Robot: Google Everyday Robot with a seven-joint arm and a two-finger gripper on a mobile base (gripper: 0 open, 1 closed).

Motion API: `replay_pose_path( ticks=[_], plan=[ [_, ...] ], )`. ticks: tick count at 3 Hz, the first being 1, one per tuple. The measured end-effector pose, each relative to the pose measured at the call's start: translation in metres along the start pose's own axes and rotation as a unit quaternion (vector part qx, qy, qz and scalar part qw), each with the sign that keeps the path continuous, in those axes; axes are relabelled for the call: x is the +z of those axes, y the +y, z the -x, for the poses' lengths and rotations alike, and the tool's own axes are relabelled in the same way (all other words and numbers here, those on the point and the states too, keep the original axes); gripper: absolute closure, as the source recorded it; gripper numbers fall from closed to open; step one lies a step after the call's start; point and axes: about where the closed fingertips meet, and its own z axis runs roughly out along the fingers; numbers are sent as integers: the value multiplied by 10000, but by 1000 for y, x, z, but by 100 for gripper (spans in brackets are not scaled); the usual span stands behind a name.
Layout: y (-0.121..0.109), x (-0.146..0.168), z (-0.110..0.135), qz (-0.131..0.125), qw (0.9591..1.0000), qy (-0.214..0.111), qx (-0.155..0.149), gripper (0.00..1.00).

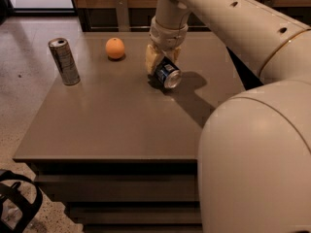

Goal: Place pepsi can upright

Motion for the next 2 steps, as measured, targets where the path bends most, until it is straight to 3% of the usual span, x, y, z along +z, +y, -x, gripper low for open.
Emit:
replay_pose_path(
  ticks=[1,2],
  plan=[
    [-6,-18,-9,227,9985,-445,-234,100],
    [-13,-34,-13,515,9925,-964,-539,100]
  ],
)
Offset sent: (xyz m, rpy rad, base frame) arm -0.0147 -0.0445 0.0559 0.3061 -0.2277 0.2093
